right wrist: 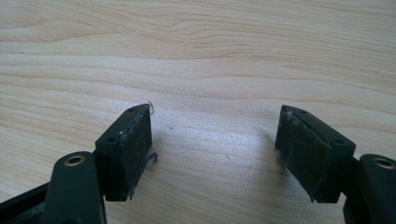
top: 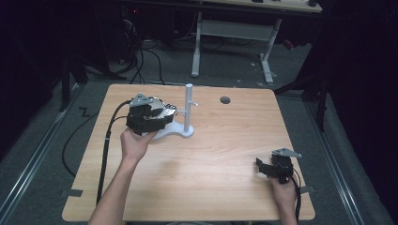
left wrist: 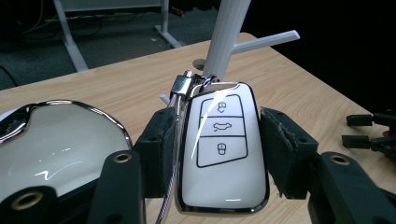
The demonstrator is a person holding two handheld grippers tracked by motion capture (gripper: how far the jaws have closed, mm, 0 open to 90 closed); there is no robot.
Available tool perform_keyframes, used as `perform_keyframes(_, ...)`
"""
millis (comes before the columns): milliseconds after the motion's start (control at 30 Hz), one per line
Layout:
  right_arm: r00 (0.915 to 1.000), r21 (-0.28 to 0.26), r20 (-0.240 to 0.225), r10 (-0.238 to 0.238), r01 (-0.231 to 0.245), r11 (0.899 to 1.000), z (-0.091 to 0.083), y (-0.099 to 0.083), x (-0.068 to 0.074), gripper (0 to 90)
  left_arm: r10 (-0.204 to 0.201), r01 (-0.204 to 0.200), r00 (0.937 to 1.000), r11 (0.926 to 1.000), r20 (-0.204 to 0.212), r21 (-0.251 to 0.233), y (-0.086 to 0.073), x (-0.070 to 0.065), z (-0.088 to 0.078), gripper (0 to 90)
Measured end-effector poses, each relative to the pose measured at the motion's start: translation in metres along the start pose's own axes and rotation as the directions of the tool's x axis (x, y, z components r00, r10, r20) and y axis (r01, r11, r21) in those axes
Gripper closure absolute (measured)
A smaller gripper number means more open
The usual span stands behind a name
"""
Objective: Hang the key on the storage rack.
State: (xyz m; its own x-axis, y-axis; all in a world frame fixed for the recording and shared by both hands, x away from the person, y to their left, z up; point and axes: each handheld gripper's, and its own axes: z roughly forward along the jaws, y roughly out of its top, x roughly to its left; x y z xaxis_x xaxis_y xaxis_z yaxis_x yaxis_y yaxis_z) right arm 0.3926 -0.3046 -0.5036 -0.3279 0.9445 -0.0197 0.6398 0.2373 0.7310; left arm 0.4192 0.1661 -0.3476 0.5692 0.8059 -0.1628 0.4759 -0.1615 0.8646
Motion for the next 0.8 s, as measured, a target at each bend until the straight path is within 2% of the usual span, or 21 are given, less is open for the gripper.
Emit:
perform_keyframes(200, 1.0, 0.0, 0.0, 0.0, 0.0, 1.0, 0.0, 0.0, 0.0, 27.4, -0.012, 0.012, 0.9997, 0.9999, -0.019, 0.006, 0.0, 0.005, 0.006, 48.0)
perform_keyframes(333, 1.0, 0.0, 0.0, 0.0, 0.0, 1.0, 0.0, 0.0, 0.0, 27.4, 0.006, -0.006, 0.9991, 0.9999, -0.041, 0.011, -0.001, 0.006, 0.011, 48.1)
perform_keyframes(600, 1.0, 0.0, 0.0, -0.001, 0.001, 1.0, 0.0, 0.0, 0.0, 27.4, -0.005, 0.006, 0.999, 1.0, -0.045, 0.007, -0.003, 0.01, 0.018, 48.0)
perform_keyframes(800, 1.0, 0.0, 0.0, 0.0, 0.0, 1.0, 0.0, 0.0, 0.0, 27.4, 0.008, -0.007, 0.998, 0.9998, -0.062, 0.018, -0.007, 0.011, 0.02, 48.0)
